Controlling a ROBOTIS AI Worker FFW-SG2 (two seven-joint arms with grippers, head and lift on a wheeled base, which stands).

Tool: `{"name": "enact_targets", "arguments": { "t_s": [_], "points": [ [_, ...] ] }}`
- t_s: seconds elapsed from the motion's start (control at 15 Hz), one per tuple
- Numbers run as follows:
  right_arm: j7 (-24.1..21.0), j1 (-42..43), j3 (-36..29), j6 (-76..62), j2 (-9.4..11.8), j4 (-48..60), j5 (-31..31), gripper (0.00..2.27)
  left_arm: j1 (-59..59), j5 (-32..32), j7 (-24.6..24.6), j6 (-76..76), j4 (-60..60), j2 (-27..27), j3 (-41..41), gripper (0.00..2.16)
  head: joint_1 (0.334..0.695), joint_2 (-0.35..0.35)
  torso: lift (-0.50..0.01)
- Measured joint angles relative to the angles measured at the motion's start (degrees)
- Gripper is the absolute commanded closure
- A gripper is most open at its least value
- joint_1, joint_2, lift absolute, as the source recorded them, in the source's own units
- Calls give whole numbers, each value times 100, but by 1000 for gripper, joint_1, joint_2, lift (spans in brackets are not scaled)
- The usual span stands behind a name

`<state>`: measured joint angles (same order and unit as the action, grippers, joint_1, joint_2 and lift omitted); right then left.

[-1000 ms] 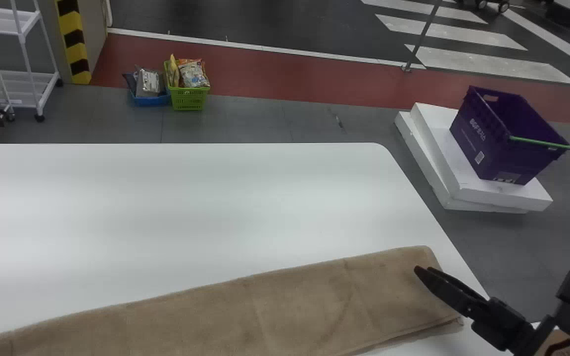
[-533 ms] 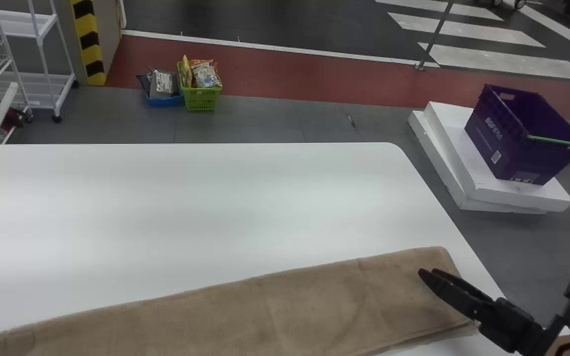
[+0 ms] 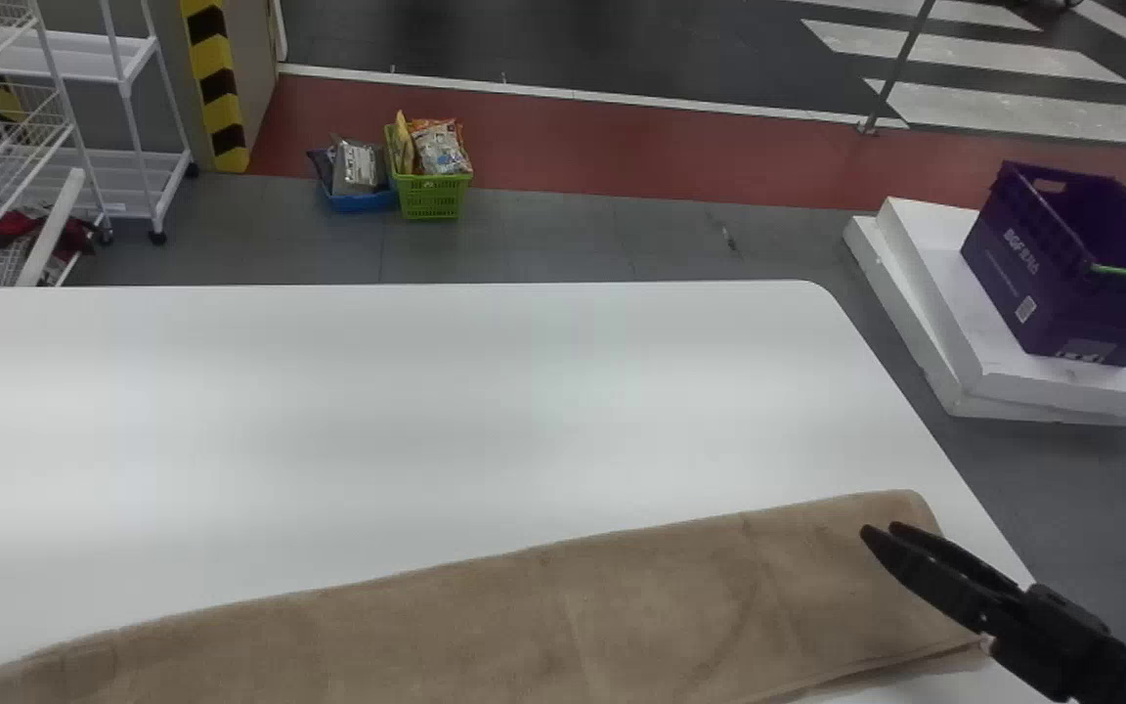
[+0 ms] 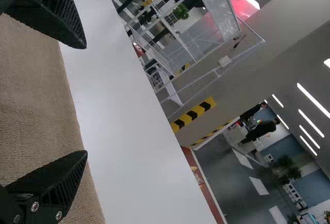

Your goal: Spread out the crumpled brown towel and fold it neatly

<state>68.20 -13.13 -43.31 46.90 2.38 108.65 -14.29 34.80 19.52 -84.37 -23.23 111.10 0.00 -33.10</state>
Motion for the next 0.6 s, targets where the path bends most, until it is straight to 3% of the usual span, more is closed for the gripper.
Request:
{"name": "enact_targets", "arguments": {
  "t_s": [0.33,0.6],
  "points": [
    [0,-29,-72,-1,0,-24,-25,76,0,-461,45,103,100,0,-298,76,695,-181,-128],
    [0,-49,-90,-1,-11,-49,-39,76,-104,-1241,875,2108,264,0,-589,151,695,-77,-128]
  ]
}}
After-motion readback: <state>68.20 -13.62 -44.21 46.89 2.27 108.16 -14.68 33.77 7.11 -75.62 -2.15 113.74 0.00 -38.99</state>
